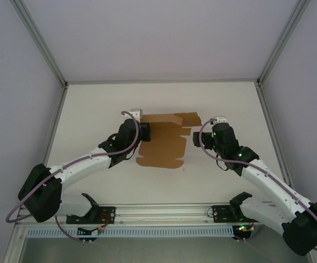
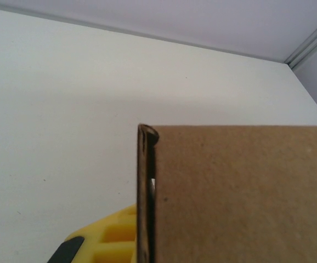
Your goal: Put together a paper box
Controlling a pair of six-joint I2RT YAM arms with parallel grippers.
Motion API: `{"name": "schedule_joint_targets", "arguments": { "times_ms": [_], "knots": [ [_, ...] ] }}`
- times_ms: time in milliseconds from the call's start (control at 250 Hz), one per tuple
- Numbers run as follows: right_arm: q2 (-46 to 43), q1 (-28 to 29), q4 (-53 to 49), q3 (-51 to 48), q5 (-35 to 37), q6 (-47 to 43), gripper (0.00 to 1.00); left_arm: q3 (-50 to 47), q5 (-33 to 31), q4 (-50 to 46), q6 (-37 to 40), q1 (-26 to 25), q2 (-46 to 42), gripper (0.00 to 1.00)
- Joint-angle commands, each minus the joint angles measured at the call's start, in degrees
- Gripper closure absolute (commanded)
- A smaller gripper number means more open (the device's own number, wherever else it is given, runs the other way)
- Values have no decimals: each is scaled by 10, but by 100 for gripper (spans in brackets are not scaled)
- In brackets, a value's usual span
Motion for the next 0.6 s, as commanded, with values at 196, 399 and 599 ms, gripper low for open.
{"name": "schedule_joint_targets", "arguments": {
  "times_ms": [196, 399, 599],
  "knots": [
    [18, -12, 63, 33, -144, -23, 0, -1, 10, -8, -4, 6, -15, 100],
    [17, -12, 114, 21, -231, -4, 0, 7, 7, -8, -26, 5, -12, 100],
    [73, -10, 148, 40, -259, 11, 0, 13, 26, -2, -16, 5, -2, 100]
  ]
}}
